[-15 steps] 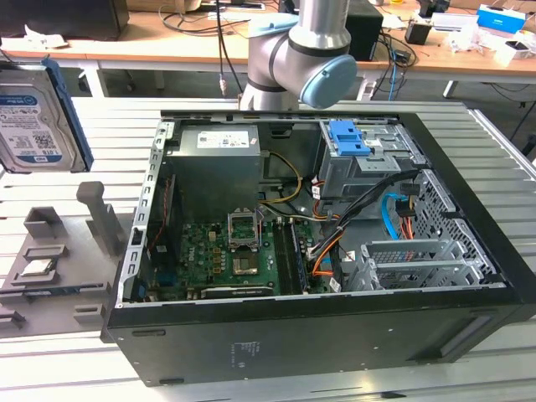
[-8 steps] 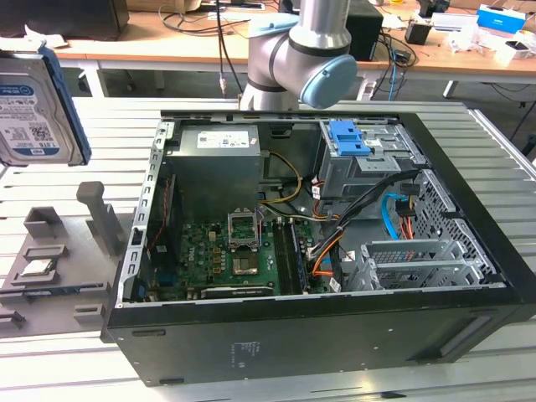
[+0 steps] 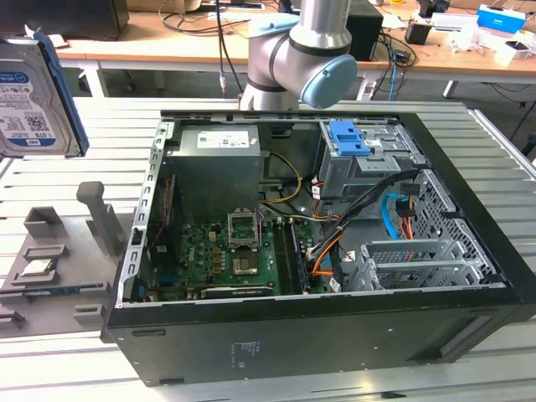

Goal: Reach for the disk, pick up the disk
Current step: 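Pick up the disk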

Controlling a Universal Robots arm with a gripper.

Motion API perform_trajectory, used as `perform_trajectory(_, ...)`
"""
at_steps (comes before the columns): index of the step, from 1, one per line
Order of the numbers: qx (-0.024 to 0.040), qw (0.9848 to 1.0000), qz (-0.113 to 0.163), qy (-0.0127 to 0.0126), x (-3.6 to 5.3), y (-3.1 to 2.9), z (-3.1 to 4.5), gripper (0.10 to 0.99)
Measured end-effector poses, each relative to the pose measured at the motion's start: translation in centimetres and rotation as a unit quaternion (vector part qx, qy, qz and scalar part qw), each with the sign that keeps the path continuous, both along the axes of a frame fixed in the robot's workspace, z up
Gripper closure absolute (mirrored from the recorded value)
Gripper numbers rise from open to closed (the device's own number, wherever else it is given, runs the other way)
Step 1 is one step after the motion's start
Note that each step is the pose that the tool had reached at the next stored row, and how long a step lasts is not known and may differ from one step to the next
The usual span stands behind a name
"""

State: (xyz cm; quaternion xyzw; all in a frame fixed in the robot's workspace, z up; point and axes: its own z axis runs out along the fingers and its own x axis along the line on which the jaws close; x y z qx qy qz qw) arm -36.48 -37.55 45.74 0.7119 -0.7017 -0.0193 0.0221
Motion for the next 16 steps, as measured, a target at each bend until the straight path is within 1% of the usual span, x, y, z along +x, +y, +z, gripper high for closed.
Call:
perform_trajectory(2,0.0000,1.0000,0.000,0.0005,0.06,0.00,0.48,0.718)
perform_trajectory(11,0.0000,1.0000,0.000,0.0016,0.21,0.00,1.73,0.718)
perform_trajectory(13,0.0000,1.0000,0.000,0.0020,0.28,0.00,2.23,0.718)
perform_trajectory(16,0.0000,1.0000,0.000,0.0023,0.32,0.00,2.64,0.718)
